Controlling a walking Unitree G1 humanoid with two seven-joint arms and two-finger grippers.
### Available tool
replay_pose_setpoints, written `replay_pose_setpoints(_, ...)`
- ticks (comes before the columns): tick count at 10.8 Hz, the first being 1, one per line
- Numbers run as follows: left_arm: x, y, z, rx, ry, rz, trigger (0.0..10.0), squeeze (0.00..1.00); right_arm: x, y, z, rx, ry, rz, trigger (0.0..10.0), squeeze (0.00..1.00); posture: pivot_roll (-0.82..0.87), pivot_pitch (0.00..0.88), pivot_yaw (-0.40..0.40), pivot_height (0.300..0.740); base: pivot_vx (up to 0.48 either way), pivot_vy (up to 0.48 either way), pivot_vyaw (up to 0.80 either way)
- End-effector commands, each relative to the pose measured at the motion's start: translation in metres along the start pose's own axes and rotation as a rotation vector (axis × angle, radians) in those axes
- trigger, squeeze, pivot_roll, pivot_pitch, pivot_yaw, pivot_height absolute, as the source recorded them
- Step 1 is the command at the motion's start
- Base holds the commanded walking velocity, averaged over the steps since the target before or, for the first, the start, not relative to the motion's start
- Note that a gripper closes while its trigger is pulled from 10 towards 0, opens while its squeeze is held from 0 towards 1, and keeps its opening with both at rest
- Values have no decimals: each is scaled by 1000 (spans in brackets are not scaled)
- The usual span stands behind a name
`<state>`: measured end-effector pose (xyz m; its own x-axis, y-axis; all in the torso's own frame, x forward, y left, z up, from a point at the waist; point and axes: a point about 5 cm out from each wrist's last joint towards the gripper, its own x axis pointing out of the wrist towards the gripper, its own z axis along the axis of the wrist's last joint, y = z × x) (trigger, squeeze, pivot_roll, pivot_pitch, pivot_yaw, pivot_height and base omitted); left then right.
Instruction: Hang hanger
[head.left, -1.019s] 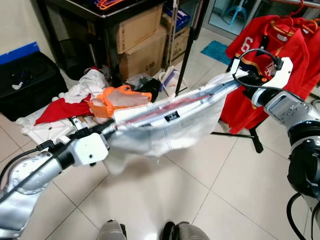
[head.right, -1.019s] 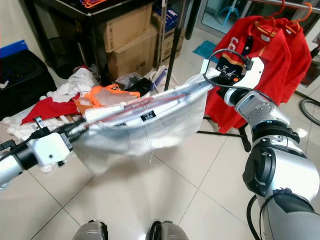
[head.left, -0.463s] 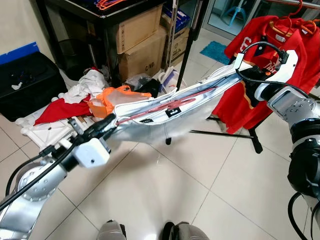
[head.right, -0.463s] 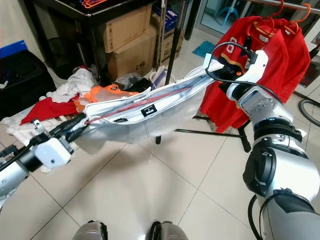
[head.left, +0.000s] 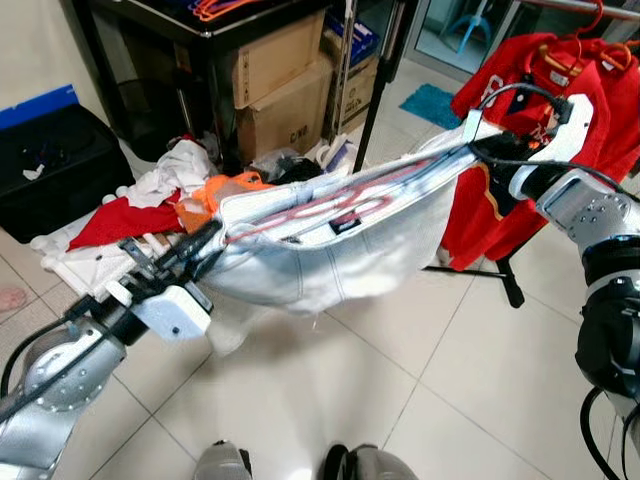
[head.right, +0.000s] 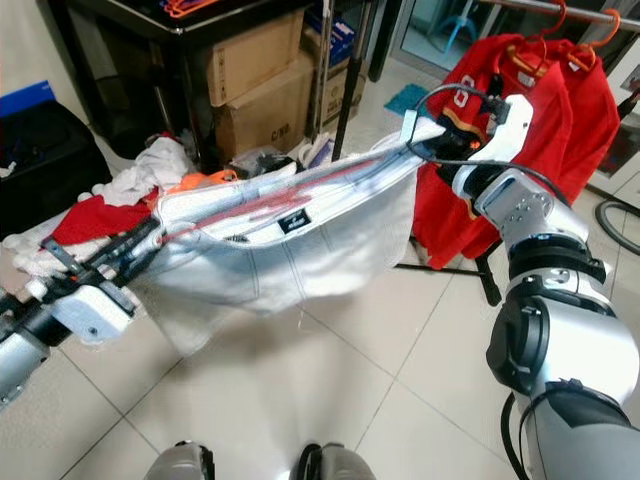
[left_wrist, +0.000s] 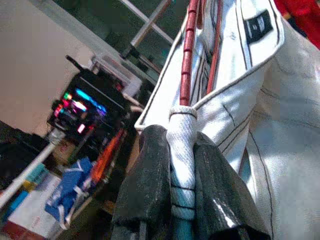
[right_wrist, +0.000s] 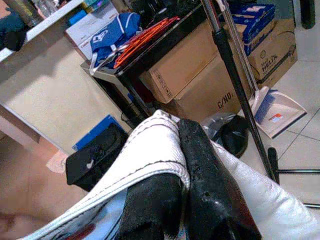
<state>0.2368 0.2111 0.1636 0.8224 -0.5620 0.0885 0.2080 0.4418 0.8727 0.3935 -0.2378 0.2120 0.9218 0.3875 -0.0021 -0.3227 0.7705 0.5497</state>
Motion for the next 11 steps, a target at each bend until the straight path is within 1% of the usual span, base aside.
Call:
replay_pose_setpoints(1, -5, 0, -19, -6, 114, 12, 10000, 0, -7, 0, 20, -55, -51, 7, 0, 0, 78, 95, -128, 740, 0, 0, 0)
replay_pose_setpoints(2, -4, 1, -29, -43, 163, 36, 10000, 0, -6, 3, 19, -71, -34, 35, 0, 0, 74, 97, -130, 740, 0, 0, 0)
replay_pose_setpoints(3, 2, 7, -36, -44, 183, 72, 10000, 0, -6, 5, 18, -74, -26, 51, 0, 0, 71, 97, -128, 740, 0, 0, 0)
replay_pose_setpoints(4, 8, 15, -40, -31, 189, 106, 10000, 0, -6, 6, 19, -85, -19, 61, 0, 0, 68, 99, -128, 740, 0, 0, 0)
replay_pose_setpoints(5, 19, 21, -44, 9, 188, 111, 10000, 0, -8, 7, 15, -109, 9, 77, 0, 0, 64, 101, -129, 740, 0, 0, 0)
replay_pose_setpoints(6, 25, 20, -45, 16, 188, 93, 10000, 0, -8, 8, 10, -128, 34, 87, 0, 0, 62, 102, -128, 740, 0, 0, 0)
replay_pose_setpoints(7, 32, 17, -48, 12, 202, 56, 10000, 0, -7, 10, 6, -134, 54, 97, 0, 0, 60, 101, -129, 740, 0, 0, 0)
replay_pose_setpoints(8, 42, 5, -54, 17, 237, -60, 10000, 0, -6, 15, -4, -169, 106, 113, 0, 0, 58, 100, -130, 740, 0, 0, 0)
replay_pose_setpoints(9, 48, 0, -58, 9, 257, -94, 10000, 0, -6, 19, -10, -173, 128, 120, 0, 0, 57, 98, -128, 740, 0, 0, 0)
replay_pose_setpoints(10, 50, 0, -59, 14, 266, -105, 10000, 0, -6, 21, -11, -173, 132, 119, 0, 0, 56, 99, -127, 740, 0, 0, 0)
replay_pose_setpoints(11, 54, -7, -64, 97, 286, -217, 10000, 0, -7, 25, -13, -172, 141, 121, 0, 0, 56, 99, -127, 740, 0, 0, 0)
